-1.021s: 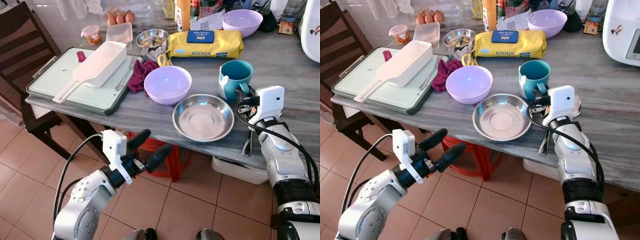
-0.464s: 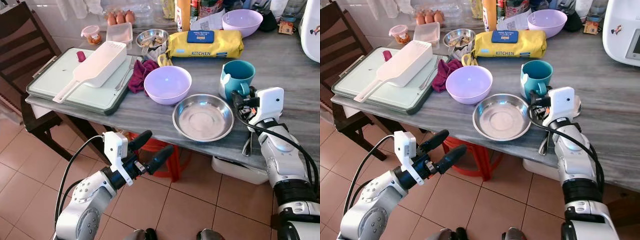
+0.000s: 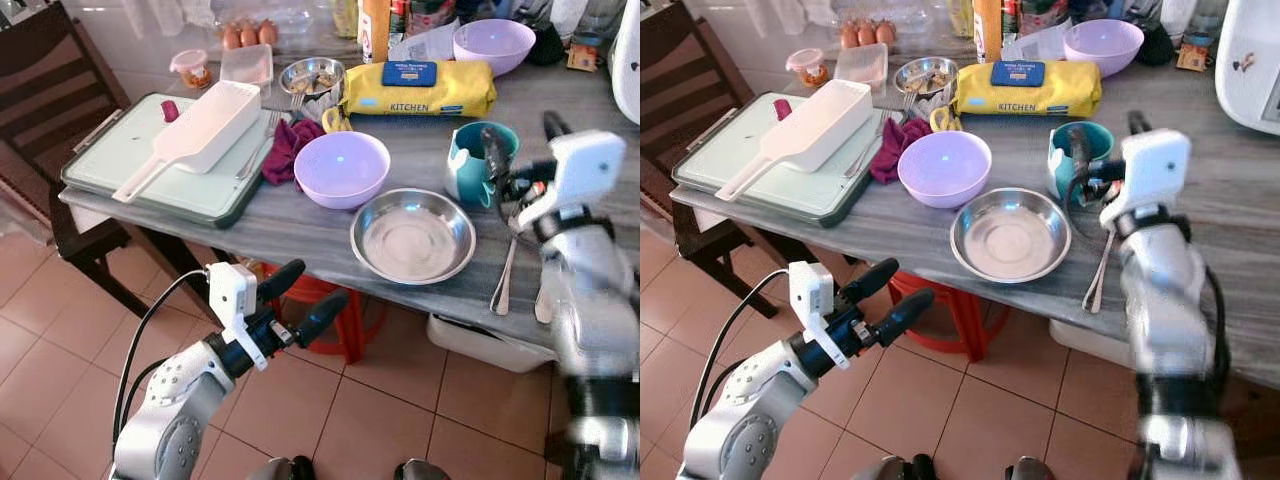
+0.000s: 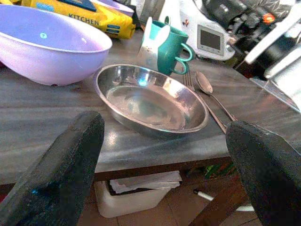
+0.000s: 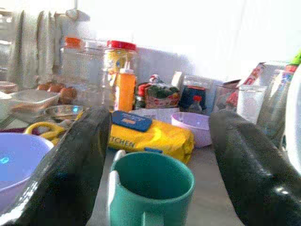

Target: Setting the table

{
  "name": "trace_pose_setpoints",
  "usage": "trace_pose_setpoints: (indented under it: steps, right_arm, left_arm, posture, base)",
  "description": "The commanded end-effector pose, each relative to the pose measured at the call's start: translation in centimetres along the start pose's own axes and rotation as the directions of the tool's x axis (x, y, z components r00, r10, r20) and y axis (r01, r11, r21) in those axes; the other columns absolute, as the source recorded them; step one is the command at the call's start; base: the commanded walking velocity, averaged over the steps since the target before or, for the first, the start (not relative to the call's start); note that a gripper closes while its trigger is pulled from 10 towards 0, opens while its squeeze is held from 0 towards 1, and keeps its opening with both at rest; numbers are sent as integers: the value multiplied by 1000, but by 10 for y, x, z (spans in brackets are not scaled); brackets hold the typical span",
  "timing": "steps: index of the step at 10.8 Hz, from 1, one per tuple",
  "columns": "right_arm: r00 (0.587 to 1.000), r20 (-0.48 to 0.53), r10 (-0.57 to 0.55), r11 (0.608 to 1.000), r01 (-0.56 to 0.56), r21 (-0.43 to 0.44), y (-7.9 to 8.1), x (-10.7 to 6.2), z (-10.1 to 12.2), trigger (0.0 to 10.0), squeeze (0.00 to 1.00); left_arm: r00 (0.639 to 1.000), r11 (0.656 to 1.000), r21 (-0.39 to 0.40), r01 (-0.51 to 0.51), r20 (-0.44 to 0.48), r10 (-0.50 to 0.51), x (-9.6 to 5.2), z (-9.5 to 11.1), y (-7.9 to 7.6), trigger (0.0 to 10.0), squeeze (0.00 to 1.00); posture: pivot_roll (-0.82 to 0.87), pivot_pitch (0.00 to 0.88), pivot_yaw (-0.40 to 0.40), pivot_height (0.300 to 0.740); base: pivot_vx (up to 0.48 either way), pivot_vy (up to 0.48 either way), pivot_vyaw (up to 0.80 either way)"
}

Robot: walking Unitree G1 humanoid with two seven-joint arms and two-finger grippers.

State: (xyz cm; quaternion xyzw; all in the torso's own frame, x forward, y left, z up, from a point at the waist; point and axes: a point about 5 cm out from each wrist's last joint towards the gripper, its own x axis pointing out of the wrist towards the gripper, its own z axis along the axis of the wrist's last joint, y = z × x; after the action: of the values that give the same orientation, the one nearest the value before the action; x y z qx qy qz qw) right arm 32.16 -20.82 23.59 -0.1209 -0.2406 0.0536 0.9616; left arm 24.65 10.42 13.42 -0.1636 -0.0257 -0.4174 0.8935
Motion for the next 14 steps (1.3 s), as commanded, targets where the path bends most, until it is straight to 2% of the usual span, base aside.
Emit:
trace_pose_setpoints:
  steps: [1, 3, 4, 5, 6, 7, 9, 11, 12, 13, 14]
  right_arm:
    - [1000, 19, 0, 1000, 0, -6, 3, 0, 7, 10000, 1000]
    - [1000, 3, -27, 1000, 27, 0, 18, -27, 13, 10000, 1000]
    - [999, -12, -32, 999, 32, 6, 21, -32, 13, 10000, 1000]
    - [999, -35, -12, 999, 13, 29, 35, -42, 10, 10000, 1000]
    - [998, -60, -2, 999, 4, 46, 44, -49, 8, 10000, 1000]
    - [997, -75, 17, 998, -13, 57, 54, -52, 6, 10000, 1000]
    - [996, -83, 23, 998, -18, 62, 58, -51, 7, 10000, 1000]
    - [995, -99, 23, 998, -17, 62, 61, -51, 9, 10000, 1000]
    - [996, -81, 36, 998, -32, 55, 64, -47, 13, 10000, 1000]
    - [996, -81, 45, 998, -40, 57, 67, -46, 13, 10000, 1000]
    - [995, -75, 63, 996, -58, 62, 72, -45, 13, 10000, 1000]
  left_arm:
    - [1000, 1000, 9, -9, -8, 10, -2, -1, 3, 10000, 0]
    - [999, 999, 32, -31, 12, 30, 4, 1, 11, 10000, 0]
    - [999, 998, 48, -47, 21, 47, 5, 2, 13, 10000, 0]
    - [985, 979, 110, -173, 50, 168, 7, 6, 28, 10000, 0]
    - [961, 940, 203, -276, 46, 272, 8, 8, 39, 10000, 0]
    - [937, 910, 226, -348, 61, 344, 9, 11, 47, 10000, 0]
    - [929, 899, 235, -370, 67, 365, 8, 11, 51, 10000, 0]
    - [882, 819, 334, -467, 112, 457, 7, 13, 60, 10000, 0]
    - [838, 743, 403, -534, 137, 528, 4, 15, 70, 10000, 0]
    - [808, 701, 426, -572, 144, 571, 2, 15, 76, 10000, 0]
    - [751, 631, 451, -631, 152, 643, -5, 15, 87, 10000, 0]
  posture:
    - [-122, 133, 132, 740]
    - [-143, 112, 140, 740]
    - [-143, 112, 140, 740]
    - [-149, 92, 142, 740]
    - [-147, 85, 142, 740]
    - [-145, 75, 143, 740]
    - [-145, 69, 144, 740]
    - [-139, 60, 143, 740]
    - [-135, 54, 147, 740]
    - [-133, 51, 148, 740]
    - [-130, 51, 150, 740]
  base:
    - [0, 0, 0]
    - [0, 0, 0]
    - [0, 0, 0]
    - [0, 0, 0]
    - [0, 0, 0]
    - [0, 0, 800]
    - [0, 0, 800]
    - [0, 0, 800]
    - [0, 0, 800]
    - [0, 0, 800]
    - [0, 0, 800]
